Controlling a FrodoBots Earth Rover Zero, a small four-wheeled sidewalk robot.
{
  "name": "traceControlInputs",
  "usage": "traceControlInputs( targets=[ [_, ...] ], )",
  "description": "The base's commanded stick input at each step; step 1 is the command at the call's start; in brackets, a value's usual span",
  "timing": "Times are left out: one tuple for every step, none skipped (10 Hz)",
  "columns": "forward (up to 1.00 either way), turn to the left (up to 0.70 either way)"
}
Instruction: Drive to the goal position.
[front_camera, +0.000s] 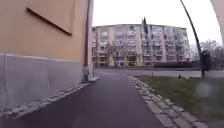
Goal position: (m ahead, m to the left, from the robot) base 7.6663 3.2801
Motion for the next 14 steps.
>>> traceControlInputs(
  targets=[
    [1.00, 0.00],
    [1.00, 0.00],
    [1.00, 0.00],
    [1.00, 0.00],
    [1.00, 0.00],
    [1.00, 0.00],
    [1.00, 0.00],
    [1.00, 0.00],
    [1.00, 0.00],
    [1.00, 0.00],
    [1.00, 0.00],
    [1.00, 0.00],
    [1.00, 0.00],
    [1.00, 0.00]
  ],
)
